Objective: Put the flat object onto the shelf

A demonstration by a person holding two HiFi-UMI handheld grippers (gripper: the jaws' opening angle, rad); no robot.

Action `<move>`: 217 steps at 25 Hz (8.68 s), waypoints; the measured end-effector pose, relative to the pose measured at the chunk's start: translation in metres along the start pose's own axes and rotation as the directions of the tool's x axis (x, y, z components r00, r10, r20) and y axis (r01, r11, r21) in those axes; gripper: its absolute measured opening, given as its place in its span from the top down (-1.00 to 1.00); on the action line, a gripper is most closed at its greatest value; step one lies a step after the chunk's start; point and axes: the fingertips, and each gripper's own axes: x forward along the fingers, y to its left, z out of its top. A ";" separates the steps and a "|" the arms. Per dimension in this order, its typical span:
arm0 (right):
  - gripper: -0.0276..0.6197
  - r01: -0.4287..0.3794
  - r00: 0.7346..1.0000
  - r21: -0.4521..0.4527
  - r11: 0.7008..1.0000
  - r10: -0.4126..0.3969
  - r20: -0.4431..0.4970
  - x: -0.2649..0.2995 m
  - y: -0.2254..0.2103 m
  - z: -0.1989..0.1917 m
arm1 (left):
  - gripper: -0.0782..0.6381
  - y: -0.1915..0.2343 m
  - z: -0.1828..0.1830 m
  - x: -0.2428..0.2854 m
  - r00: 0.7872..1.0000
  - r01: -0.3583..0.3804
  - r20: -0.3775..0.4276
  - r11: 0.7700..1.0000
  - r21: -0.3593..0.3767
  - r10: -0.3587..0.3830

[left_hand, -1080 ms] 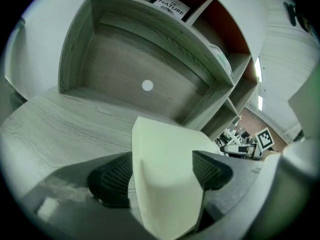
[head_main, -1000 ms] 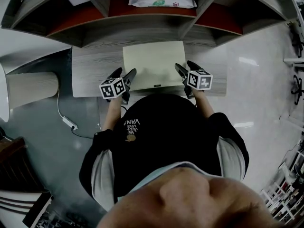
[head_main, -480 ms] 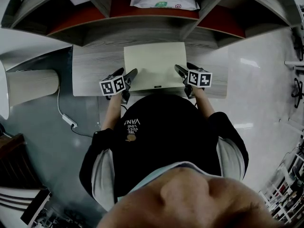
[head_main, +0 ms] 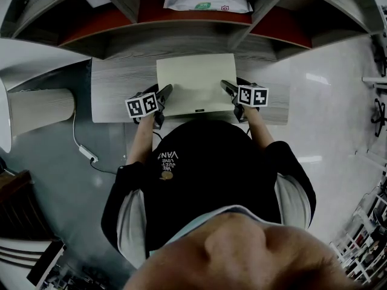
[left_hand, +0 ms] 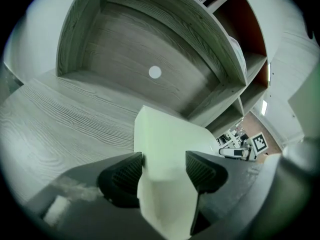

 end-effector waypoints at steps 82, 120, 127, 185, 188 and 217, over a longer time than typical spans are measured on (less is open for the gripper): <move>0.31 0.066 0.711 -0.282 0.957 0.154 0.687 -0.212 0.167 0.118 | 0.25 -0.119 0.129 -0.196 0.801 0.034 0.540 0.920 0.390 -0.259; 0.38 0.142 0.509 -0.456 0.878 0.330 0.795 -0.322 0.240 0.208 | 0.29 -0.215 0.226 -0.292 0.597 -0.083 0.679 0.809 0.582 -0.427; 0.39 0.152 0.484 -0.474 0.867 0.352 0.801 -0.334 0.248 0.223 | 0.30 -0.229 0.242 -0.304 0.575 -0.111 0.686 0.789 0.604 -0.445; 0.43 0.356 0.327 -0.655 0.667 0.567 0.756 -0.425 0.345 0.387 | 0.32 -0.327 0.407 -0.397 0.425 -0.343 0.726 0.646 0.682 -0.540; 0.43 0.354 0.327 -0.655 0.668 0.568 0.755 -0.420 0.342 0.396 | 0.32 -0.328 0.416 -0.392 0.425 -0.356 0.727 0.639 0.682 -0.539; 0.43 0.375 0.419 -0.645 0.666 0.499 0.759 -0.379 0.318 0.459 | 0.33 -0.309 0.480 -0.346 0.501 -0.389 0.719 0.617 0.684 -0.481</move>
